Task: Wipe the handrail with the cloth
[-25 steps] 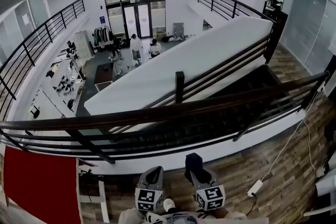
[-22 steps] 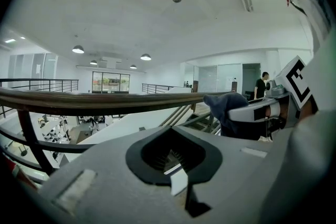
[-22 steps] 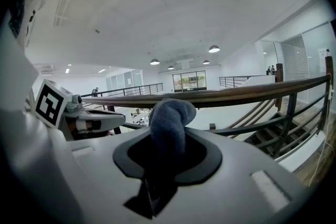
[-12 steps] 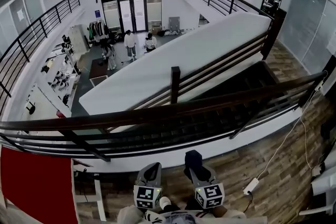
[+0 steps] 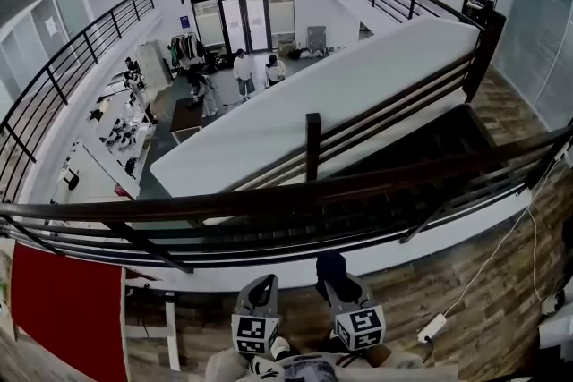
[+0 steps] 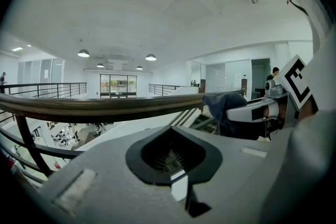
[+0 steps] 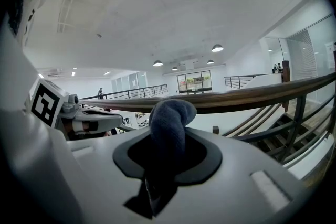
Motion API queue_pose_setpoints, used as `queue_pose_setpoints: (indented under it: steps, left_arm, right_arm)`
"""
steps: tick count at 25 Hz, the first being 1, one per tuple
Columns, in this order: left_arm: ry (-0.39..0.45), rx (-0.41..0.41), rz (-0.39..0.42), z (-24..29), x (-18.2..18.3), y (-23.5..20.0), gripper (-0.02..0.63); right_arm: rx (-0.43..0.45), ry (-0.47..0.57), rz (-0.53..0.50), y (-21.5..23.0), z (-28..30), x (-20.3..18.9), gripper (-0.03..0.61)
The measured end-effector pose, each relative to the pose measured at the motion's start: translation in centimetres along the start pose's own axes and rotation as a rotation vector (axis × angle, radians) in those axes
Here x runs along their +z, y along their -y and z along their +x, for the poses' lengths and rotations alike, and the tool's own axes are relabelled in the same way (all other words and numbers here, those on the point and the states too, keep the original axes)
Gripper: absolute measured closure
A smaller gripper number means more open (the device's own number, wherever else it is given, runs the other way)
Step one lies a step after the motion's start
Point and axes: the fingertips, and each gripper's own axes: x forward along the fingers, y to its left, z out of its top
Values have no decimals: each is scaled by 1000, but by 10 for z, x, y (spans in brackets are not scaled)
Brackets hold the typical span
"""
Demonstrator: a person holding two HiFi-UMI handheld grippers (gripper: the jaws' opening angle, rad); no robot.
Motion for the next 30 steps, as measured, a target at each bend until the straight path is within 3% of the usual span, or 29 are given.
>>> queue_pose_setpoints:
  steps: [11,17,26,30]
  left_arm:
    - [5,95,3,36,11,35,611]
    - [16,118,6,37,19,27,611]
    - [21,166,-21,7,23,-54,611]
    - [25,221,-28,-30,18,-137,611]
  right_arm:
    - [94,20,-22,58,0,14,488]
    - [121,11,-25,53,11,16,488]
    - [207,1,-63,-32,63,36,488]
    - [295,7,-102,-125,109,51,488]
